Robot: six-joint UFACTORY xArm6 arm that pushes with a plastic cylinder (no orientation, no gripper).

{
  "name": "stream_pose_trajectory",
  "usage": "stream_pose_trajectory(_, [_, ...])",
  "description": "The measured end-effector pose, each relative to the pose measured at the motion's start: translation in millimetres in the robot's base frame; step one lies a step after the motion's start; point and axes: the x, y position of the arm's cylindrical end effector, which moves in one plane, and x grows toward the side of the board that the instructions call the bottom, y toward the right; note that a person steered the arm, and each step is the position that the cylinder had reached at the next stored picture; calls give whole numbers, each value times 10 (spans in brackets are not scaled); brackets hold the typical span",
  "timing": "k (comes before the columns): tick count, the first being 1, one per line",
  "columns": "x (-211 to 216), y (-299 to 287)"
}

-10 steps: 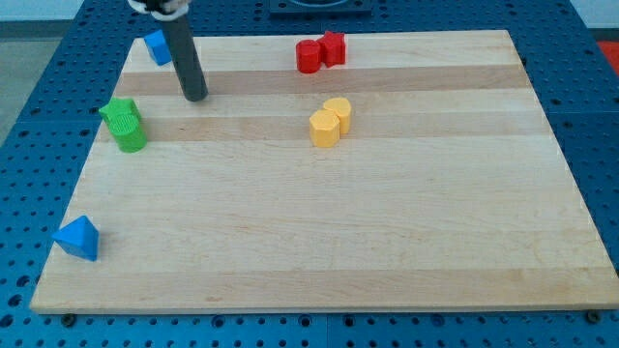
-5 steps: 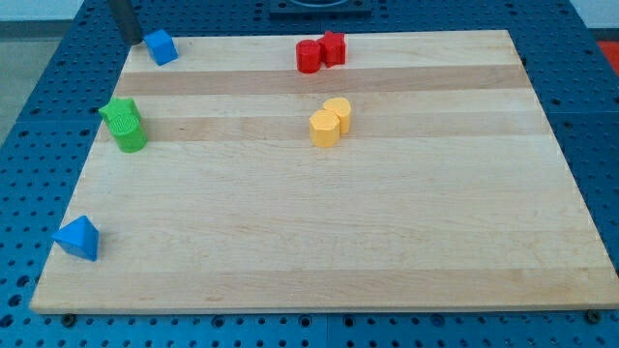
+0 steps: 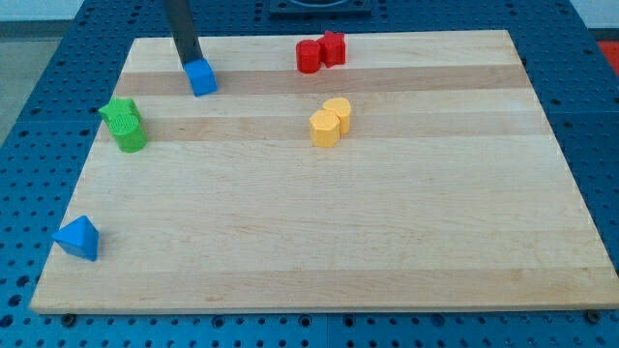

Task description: Push the blue cube to the right of the blue triangle

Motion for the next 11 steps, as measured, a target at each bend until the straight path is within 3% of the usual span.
stream_pose_trajectory(1, [584, 173])
stream_pose_trajectory(3, [386, 210])
stream_pose_trajectory(6, [2117, 552])
stream_pose_trajectory(9, [1309, 633])
stream_pose_trajectory(11, [1731, 1353])
